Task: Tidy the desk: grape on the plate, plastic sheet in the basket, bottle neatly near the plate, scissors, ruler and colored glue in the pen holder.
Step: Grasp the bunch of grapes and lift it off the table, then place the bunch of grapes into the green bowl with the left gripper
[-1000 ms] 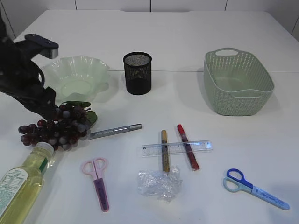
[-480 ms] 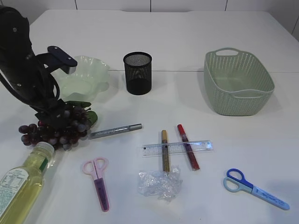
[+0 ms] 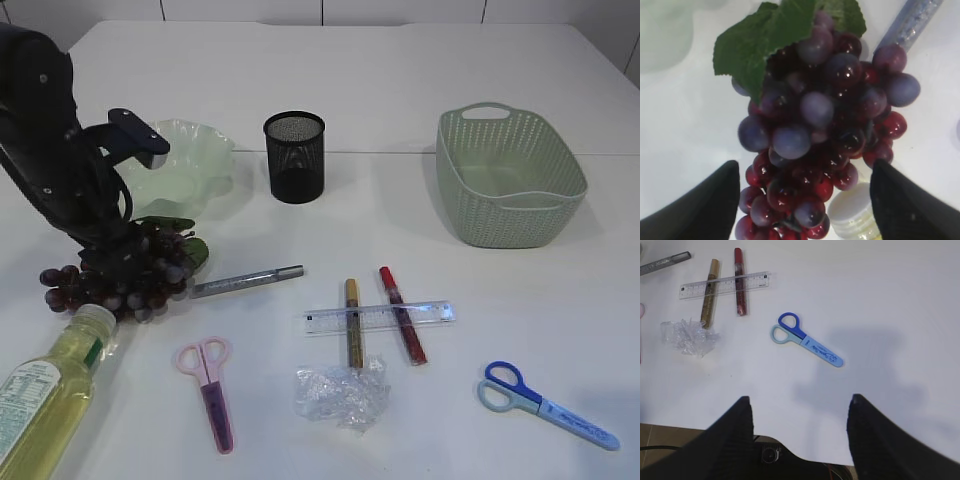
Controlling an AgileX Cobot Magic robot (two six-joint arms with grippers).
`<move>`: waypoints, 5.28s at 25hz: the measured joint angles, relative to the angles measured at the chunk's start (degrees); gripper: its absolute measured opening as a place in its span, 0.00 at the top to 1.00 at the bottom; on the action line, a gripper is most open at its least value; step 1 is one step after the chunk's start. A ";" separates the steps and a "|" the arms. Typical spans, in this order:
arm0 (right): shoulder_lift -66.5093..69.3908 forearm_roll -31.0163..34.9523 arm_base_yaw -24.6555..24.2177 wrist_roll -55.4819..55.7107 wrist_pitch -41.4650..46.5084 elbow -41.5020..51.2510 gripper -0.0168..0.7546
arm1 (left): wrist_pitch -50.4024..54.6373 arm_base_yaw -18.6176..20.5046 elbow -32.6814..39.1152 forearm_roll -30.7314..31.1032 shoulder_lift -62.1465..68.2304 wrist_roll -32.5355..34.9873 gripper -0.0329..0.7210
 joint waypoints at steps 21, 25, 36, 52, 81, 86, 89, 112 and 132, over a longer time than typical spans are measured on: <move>0.00 0.00 0.00 0.52 0.79 0.00 0.37 | -1.41 -0.17 -0.53 -1.02 8.15 0.00 0.18; 0.00 0.00 0.00 0.52 0.79 0.00 0.37 | -0.84 -0.17 -0.53 -0.28 8.23 0.00 0.28; 0.00 -0.34 0.00 0.54 0.92 0.00 0.37 | 0.12 -0.17 -0.53 0.35 8.43 0.00 0.73; 0.00 -1.97 0.00 0.54 0.92 0.00 0.37 | 5.72 -0.17 -3.34 0.01 5.35 -0.10 0.77; 0.00 -4.53 0.00 0.64 0.92 0.00 0.37 | 22.24 -0.17 -30.29 -5.54 5.35 -4.50 0.78; 0.00 -4.53 0.00 1.52 0.92 0.00 0.37 | 22.98 -0.17 -34.85 -7.00 5.35 -5.68 0.78; 0.00 -4.53 0.00 1.72 0.92 0.00 0.37 | 23.10 0.15 -36.95 -7.00 5.35 -6.15 0.78; 0.00 -5.20 0.00 3.02 2.15 0.00 0.37 | 6.19 8.05 -38.81 -7.00 10.18 -13.03 0.78; 0.00 -5.34 0.00 4.13 3.74 0.00 0.37 | -11.01 8.05 -38.81 -9.78 23.82 -16.63 0.73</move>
